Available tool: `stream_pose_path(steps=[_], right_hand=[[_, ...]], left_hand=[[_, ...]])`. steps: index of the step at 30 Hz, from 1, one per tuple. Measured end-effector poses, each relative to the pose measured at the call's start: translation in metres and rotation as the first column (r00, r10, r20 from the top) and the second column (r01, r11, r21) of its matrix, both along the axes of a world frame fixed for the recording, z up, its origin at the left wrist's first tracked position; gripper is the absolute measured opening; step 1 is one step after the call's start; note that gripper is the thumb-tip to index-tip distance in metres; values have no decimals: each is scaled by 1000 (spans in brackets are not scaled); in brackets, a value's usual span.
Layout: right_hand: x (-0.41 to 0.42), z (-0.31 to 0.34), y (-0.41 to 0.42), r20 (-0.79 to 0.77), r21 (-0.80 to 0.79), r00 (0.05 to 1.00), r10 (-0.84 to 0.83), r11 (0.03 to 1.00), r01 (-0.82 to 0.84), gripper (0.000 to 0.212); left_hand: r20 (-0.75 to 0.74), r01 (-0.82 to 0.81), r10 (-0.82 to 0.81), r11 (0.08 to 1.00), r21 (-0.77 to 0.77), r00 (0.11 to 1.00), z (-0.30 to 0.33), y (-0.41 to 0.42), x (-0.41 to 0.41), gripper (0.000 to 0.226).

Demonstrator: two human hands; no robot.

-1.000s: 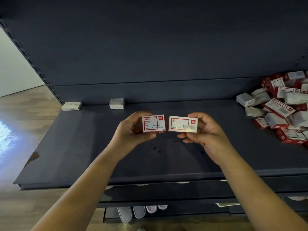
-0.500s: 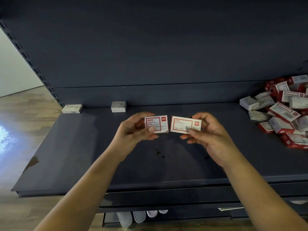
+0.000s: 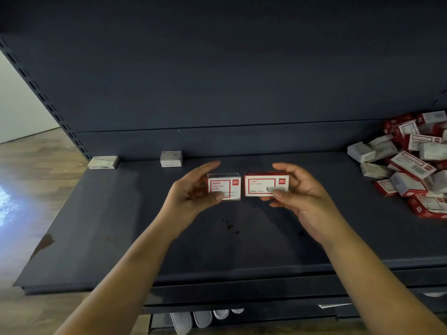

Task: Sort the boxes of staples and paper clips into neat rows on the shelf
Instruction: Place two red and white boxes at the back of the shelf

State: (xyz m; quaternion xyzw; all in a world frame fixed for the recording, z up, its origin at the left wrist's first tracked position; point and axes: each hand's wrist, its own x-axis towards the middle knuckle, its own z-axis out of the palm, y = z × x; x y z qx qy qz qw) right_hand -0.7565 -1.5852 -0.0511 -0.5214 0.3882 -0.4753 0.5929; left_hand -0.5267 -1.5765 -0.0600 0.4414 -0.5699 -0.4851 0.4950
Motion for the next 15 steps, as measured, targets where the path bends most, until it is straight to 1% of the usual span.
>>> stream_pose_path(steps=[1, 3, 7, 11, 15], right_hand=[[0, 0, 0, -2, 1, 1000, -2, 1000, 2, 47], [0, 0, 0, -5, 6, 1000, -2, 1000, 2, 46], [1, -1, 2, 1, 3, 1000, 1, 1000, -1, 40], [0, -5, 5, 1, 5, 1000, 4, 1000, -4, 30], [0, -7, 8, 25, 27, 1000, 4, 1000, -5, 28]], left_hand=[[8, -14, 14, 1000, 5, 1000, -1, 0, 0, 57], [12, -32, 31, 999, 13, 999, -2, 2, -1, 55], [40, -34, 35, 999, -28, 999, 0, 7, -3, 39], [21, -24, 26, 999, -48, 999, 0, 12, -3, 31], [-15, -26, 25, 998, -57, 1000, -3, 16, -2, 32]])
